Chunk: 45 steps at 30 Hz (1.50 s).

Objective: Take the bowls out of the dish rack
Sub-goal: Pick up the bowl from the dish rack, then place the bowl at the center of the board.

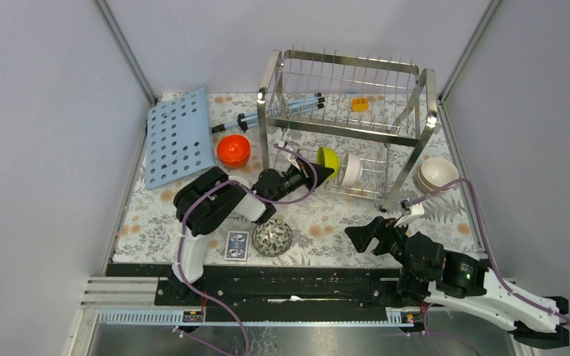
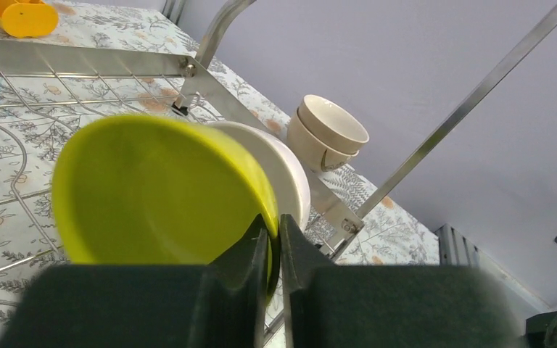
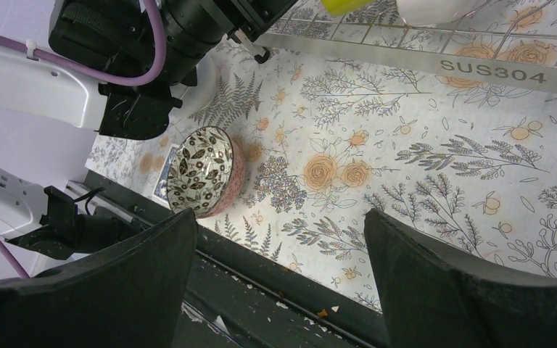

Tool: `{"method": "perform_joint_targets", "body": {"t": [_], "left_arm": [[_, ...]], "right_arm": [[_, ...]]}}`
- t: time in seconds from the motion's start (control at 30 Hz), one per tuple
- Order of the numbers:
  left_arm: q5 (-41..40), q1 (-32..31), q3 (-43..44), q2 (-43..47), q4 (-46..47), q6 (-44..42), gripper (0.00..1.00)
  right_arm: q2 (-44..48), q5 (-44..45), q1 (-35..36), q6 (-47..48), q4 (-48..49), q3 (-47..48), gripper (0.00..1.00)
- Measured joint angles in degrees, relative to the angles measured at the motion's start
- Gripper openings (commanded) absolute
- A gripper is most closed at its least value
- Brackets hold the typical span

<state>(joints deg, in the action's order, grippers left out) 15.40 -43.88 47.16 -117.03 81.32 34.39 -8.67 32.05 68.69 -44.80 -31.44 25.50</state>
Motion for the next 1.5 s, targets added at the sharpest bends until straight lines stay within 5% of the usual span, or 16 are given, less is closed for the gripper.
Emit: {"method": "perform_joint_targets", "body": {"t": [0.87, 1.23, 1.5], "left_arm": [[2.4, 0.8, -5.9, 11.4, 1.0, 4.2, 0.00], [3.0, -0.5, -19.4, 27.7, 1.1, 6.1, 0.00], [0.9, -6.0, -31.2, 52.7, -10.2, 1.6, 0.00]], "right_arm": [[2.3, 0.5, 0.0, -0.7, -0.9, 0.0, 0.93], [5.1, 1.4, 0.0, -1.6, -3.1, 0.8, 0.93], [-8.8, -3.5, 0.0, 1.6, -0.2, 5.5, 0.91]]}}
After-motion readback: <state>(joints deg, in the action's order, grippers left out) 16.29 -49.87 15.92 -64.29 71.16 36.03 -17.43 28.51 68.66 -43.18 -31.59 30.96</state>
